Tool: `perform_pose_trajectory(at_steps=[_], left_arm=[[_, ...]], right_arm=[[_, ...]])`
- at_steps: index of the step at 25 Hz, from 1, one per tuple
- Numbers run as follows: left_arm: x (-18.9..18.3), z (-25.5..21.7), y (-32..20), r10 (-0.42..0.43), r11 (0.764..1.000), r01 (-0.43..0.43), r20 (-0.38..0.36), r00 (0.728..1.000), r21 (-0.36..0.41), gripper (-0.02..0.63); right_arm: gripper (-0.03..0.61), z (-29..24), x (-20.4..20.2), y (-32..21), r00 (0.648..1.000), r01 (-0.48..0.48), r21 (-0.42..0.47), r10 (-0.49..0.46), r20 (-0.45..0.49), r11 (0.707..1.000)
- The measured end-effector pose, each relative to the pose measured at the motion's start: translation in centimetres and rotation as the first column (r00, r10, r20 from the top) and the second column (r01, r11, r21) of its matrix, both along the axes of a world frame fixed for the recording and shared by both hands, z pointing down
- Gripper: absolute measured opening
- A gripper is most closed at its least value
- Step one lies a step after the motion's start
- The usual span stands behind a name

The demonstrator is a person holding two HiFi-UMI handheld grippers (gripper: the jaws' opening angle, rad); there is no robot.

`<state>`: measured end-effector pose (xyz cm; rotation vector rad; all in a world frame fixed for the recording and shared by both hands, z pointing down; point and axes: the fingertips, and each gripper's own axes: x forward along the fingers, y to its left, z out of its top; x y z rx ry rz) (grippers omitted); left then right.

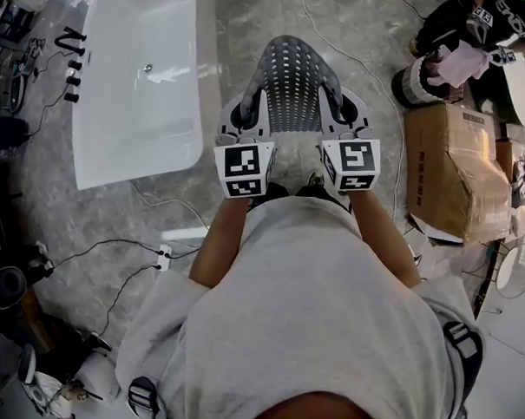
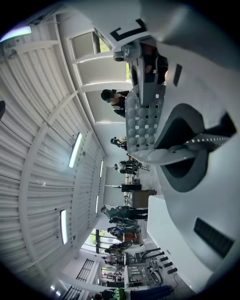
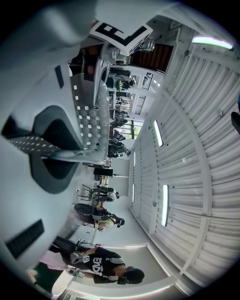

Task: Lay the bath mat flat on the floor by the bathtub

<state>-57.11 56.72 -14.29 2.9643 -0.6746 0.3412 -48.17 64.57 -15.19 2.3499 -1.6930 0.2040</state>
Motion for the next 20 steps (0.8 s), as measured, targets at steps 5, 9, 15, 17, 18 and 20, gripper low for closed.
perform_pose_trajectory(at_steps=[5,9,15,17,18,20], left_arm=[[-1.2,0.6,-1.1,0.011,1.0,-0.011,0.001,1.0,-0.012,0.029],[-2.0,1.5,-2.1,0.02,0.999,-0.02,0.008,1.0,-0.026,0.029],[-2.1,2.0,-3.4,0.007,0.999,-0.006,0.017,1.0,-0.034,0.029],[-1.8,2.2,-4.0,-0.005,0.999,0.006,0.023,1.0,-0.038,0.029],[-1.7,2.4,-4.3,-0.01,0.999,0.011,0.029,1.0,-0.041,0.029],[-1.4,2.9,-4.8,-0.019,0.999,0.021,0.044,0.999,-0.046,0.029]], right_arm=[[0.025,0.5,-1.2,-1.3,1.0,-0.002,-0.001,0.002,-0.001,1.0],[0.025,1.3,-1.4,-2.1,1.0,-0.025,-0.01,0.025,0.008,1.0],[0.025,1.9,-1.3,-3.2,1.0,-0.016,-0.023,0.017,0.02,1.0],[0.025,2.3,-1.0,-3.8,1.0,-0.007,-0.027,0.008,0.027,1.0],[0.025,2.5,-0.8,-4.1,1.0,-0.001,-0.028,0.002,0.03,1.0],[0.025,2.9,-0.3,-4.7,0.999,0.01,-0.03,-0.009,0.035,0.999]])
